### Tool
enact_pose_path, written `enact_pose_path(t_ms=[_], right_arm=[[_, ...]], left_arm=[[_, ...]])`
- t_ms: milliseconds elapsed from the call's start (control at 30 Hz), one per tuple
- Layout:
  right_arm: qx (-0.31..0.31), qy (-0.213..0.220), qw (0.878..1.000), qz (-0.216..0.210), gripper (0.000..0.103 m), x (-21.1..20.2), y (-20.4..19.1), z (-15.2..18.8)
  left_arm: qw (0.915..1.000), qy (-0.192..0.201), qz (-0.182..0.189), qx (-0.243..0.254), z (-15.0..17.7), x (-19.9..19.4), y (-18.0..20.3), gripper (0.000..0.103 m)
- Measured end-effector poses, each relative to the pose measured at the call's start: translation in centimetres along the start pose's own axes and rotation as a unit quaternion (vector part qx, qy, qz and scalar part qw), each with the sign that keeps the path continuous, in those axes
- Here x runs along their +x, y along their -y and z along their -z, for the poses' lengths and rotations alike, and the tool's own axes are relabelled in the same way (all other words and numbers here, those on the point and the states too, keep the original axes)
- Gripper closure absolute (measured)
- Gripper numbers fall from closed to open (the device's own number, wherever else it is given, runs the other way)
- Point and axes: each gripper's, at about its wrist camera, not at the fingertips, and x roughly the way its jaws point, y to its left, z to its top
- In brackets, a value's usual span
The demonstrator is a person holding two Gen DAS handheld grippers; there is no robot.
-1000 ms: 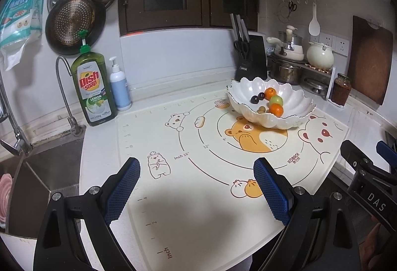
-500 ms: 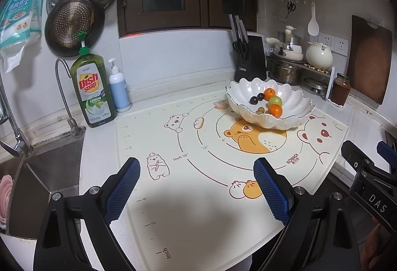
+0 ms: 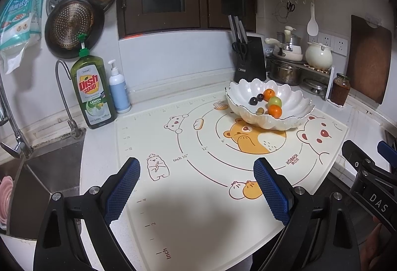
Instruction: Organize fruits
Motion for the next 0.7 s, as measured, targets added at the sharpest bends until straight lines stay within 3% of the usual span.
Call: enact_pose_path(t_ms=[700], right_arm=[[0.003, -0.001, 1.000, -0.001, 0.009, 0.06, 0.13, -0.06]], left_arm=[[1.0000, -0.003, 0.007, -0.003, -0.13, 0.26, 0.03, 0.009]])
